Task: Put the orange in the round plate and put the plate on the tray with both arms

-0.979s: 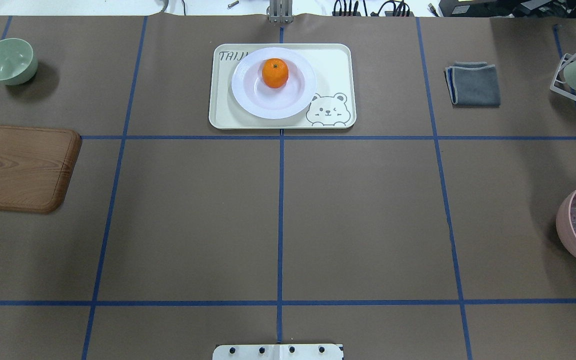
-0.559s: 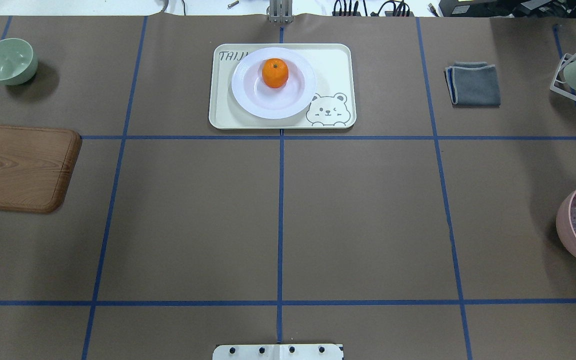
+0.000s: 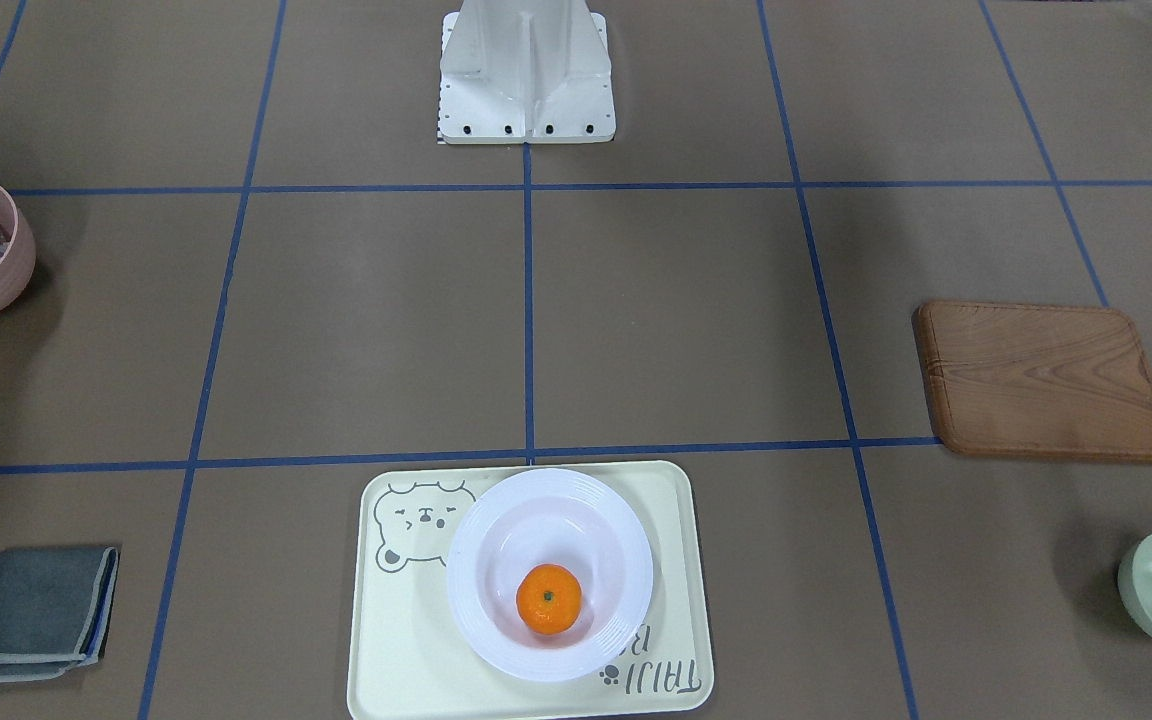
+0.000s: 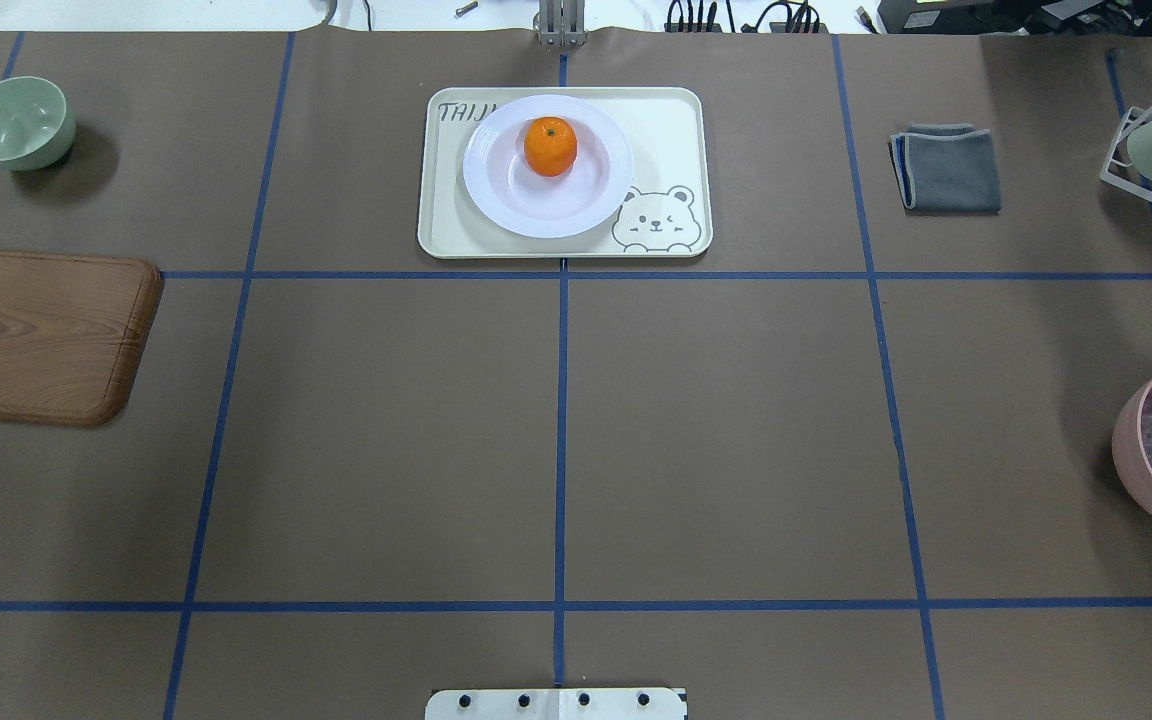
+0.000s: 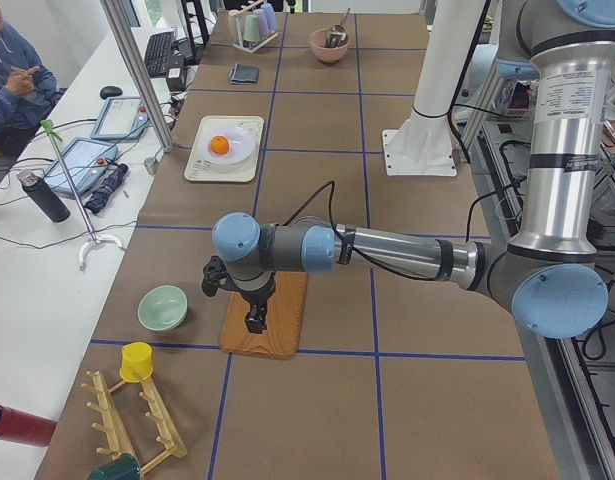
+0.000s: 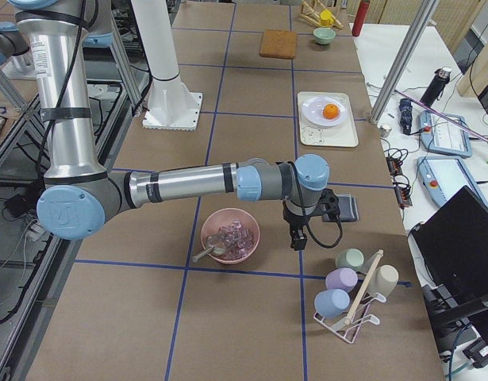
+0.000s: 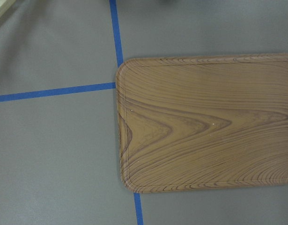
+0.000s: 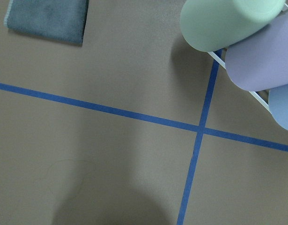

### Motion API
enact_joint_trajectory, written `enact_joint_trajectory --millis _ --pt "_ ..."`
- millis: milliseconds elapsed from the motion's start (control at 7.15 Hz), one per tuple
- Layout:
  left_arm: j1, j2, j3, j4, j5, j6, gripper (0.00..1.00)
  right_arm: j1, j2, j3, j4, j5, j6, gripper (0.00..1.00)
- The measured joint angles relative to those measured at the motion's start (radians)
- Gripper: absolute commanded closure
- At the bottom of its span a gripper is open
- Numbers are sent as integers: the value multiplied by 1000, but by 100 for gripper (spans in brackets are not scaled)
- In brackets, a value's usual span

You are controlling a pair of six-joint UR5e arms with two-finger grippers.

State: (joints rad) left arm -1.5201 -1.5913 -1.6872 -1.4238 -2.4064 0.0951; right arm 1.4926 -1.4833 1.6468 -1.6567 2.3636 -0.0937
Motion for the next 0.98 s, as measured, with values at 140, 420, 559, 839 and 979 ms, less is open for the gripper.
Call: enact_joint_trajectory --millis 140,420,559,839,979 --pt "0 0 0 1 1 1 2 1 0 0 0 0 0 0" --pt "1 -3 3 2 1 2 2 1 -1 -1 0 1 0 0" --pt "1 -6 6 3 2 0 2 1 0 -2 0 1 0 0" --pt "1 -10 8 5 6 -1 2 2 1 -2 0 2 0 0" --pt "1 -10 9 5 7 -2 2 2 1 -1 0 2 0 0"
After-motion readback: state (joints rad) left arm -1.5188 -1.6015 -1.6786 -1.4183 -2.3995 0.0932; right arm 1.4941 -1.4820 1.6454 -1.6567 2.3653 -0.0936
